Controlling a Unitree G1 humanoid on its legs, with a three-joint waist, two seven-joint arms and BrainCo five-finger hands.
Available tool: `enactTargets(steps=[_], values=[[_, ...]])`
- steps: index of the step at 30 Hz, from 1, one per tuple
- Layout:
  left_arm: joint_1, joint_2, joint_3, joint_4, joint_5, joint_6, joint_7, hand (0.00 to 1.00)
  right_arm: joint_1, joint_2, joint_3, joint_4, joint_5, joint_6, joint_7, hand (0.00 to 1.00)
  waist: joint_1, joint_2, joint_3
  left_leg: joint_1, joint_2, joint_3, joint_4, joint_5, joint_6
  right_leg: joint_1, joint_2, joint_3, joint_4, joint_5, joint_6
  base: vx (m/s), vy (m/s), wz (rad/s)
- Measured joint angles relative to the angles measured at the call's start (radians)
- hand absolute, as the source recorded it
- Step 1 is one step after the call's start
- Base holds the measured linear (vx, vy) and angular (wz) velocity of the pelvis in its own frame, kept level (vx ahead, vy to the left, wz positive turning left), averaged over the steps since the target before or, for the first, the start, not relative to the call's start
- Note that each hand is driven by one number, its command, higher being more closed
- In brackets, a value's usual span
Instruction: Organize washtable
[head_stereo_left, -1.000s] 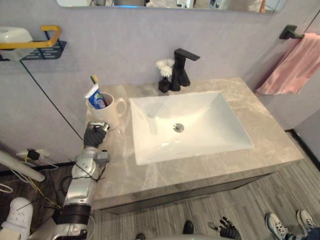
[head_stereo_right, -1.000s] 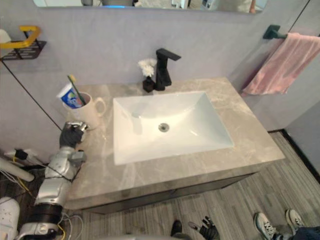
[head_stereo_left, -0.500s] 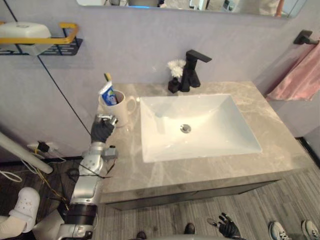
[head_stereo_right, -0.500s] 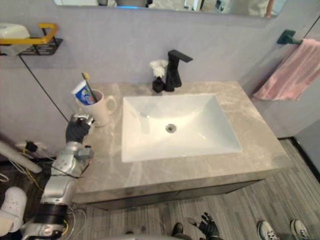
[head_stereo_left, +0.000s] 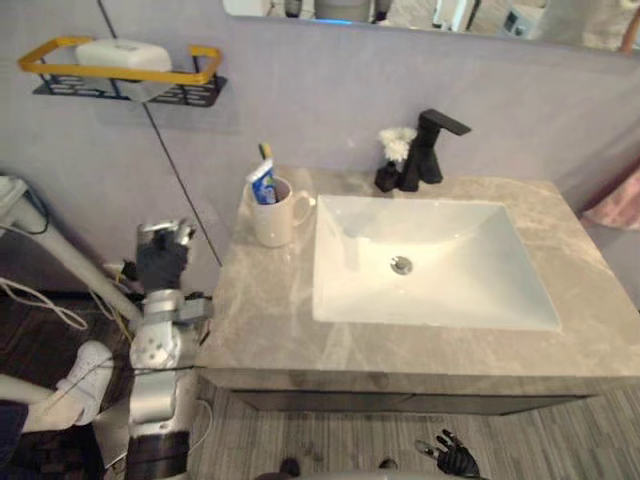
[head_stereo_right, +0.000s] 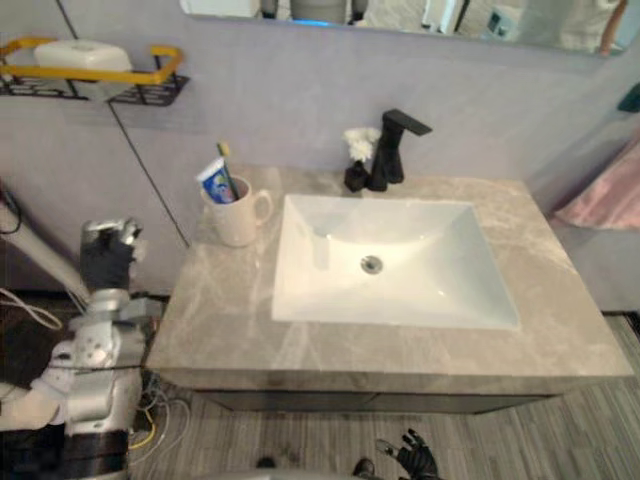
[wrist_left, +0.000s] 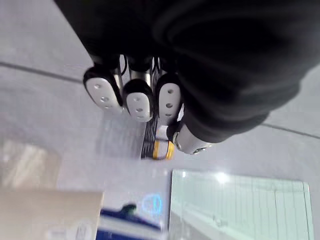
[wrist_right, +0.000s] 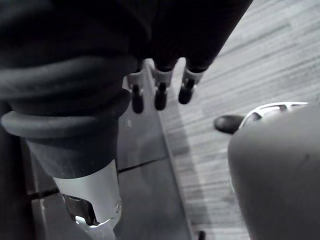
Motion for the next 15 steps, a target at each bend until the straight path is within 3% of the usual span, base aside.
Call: enactTargets(steps=[6, 10, 14, 15], values=[[0.107, -0.051, 0.123, 0.005, -0.028, -0.014, 0.021, 1.00, -0.011, 0.009, 0.000, 0.000, 0.002, 0.000, -0.002, 0.00, 0.025, 0.001, -0.001, 0.001, 0.000, -0.003, 0.007, -0.001, -0.001, 0.010, -0.001, -0.019, 0.000, -0.003, -0.001, 0.02, 0.003, 0.08], [0.168, -0.093, 0.199, 0.024, -0.043, -0.014, 0.022, 1.00, -0.009, 0.018, 0.000, -0.003, 0.005, 0.000, -0.004, 0.00, 0.026, 0.004, -0.014, 0.007, 0.002, -0.007, -0.006, -0.006, -0.005, 0.020, 0.000, -0.040, 0.000, -0.009, -0.006, -0.04, -0.014, 0.06], [0.199, -0.137, 0.219, 0.167, -0.040, -0.012, 0.022, 1.00, 0.001, 0.019, 0.011, -0.004, 0.010, 0.000, -0.008, 0.00, 0.032, 0.015, -0.039, 0.017, 0.007, -0.014, -0.005, -0.011, -0.002, 0.032, -0.001, -0.053, 0.020, -0.030, -0.004, 0.00, -0.010, 0.06], [0.199, -0.144, 0.219, 0.192, -0.039, -0.011, 0.022, 0.00, 0.000, 0.019, 0.014, -0.004, 0.011, 0.000, -0.009, 0.00, 0.032, 0.017, -0.039, 0.017, 0.009, -0.014, -0.005, -0.012, -0.003, 0.030, -0.001, -0.053, 0.026, -0.034, -0.005, 0.00, -0.012, 0.05]])
